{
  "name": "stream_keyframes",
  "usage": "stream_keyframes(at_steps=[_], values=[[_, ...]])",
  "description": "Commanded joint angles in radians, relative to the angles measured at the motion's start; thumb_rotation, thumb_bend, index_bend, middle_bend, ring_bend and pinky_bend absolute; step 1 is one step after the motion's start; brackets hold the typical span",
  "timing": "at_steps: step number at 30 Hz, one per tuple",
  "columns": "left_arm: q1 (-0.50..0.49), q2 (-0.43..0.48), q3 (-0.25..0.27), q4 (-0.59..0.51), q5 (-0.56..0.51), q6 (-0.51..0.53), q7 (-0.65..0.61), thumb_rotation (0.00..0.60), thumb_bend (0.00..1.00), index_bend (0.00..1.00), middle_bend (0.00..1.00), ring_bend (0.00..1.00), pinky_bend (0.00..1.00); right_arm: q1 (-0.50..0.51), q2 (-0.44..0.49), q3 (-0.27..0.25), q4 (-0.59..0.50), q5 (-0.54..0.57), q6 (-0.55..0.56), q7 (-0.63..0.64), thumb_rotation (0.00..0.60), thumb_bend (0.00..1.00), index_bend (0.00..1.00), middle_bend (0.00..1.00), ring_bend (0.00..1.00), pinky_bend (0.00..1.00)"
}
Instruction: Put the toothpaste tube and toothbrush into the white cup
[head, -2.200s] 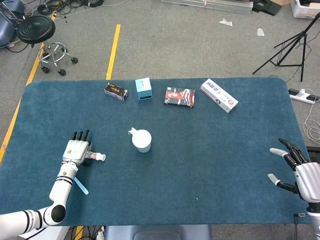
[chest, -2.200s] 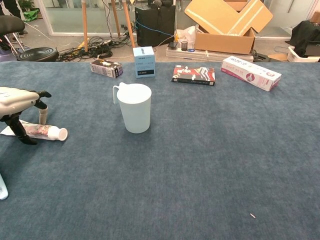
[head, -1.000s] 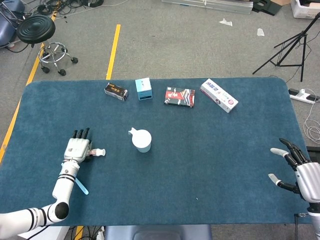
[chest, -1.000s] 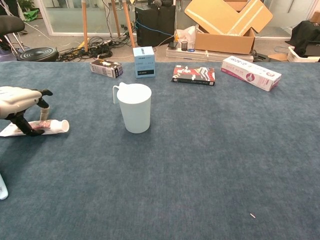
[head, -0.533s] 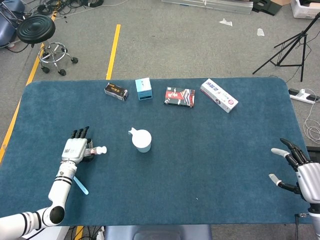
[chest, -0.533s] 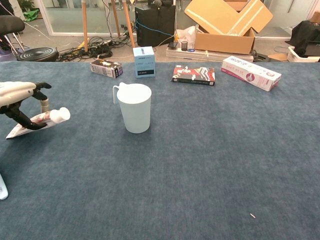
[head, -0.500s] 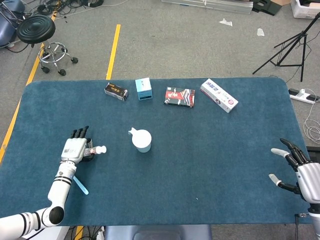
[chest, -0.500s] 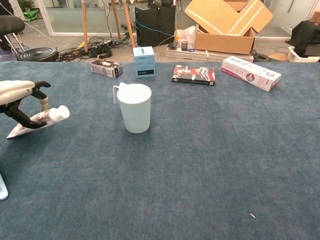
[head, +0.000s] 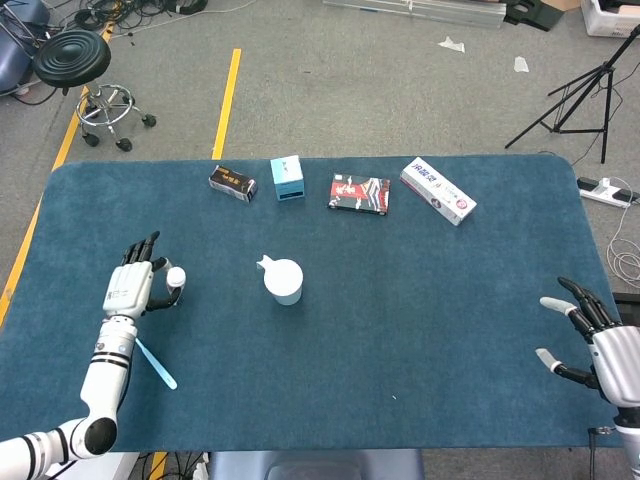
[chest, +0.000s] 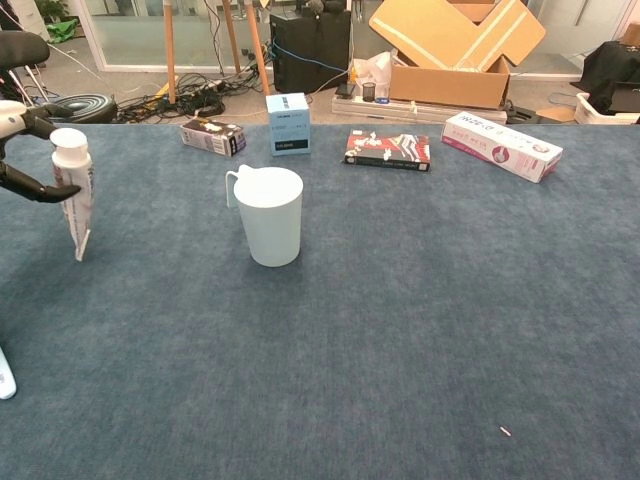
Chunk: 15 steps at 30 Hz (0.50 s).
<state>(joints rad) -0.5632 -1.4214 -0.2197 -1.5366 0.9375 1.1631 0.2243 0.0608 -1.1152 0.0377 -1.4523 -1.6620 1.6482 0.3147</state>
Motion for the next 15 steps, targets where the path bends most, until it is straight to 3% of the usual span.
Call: stream_keyframes(at_steps=[1,7,15], values=[[0.023,0.016,-0.028,-0.025,0.019,0.019,-0.060,0.600,0.44,0.62,0.00,0.00,0.00,0.002,-0.001,-0.001,-0.001,-0.003,-0.003,-0.005,0.600,0.12,0.30,0.14,0.16,0.51],[0.047,0.068,-0.088,-0.116,0.034,0.017,-0.194,0.600,0.44,0.63,0.00,0.00,0.00,0.004,-0.001,-0.002,-0.003,-0.002,-0.006,-0.008,0.600,0.12,0.30,0.14,0.16,0.51],[0.032,0.128,-0.132,-0.263,0.020,0.024,-0.160,0.600,0.44,0.63,0.00,0.00,0.00,0.001,0.001,-0.001,-0.002,-0.001,-0.001,0.001,0.600,0.12,0.30,0.14,0.16,0.51]])
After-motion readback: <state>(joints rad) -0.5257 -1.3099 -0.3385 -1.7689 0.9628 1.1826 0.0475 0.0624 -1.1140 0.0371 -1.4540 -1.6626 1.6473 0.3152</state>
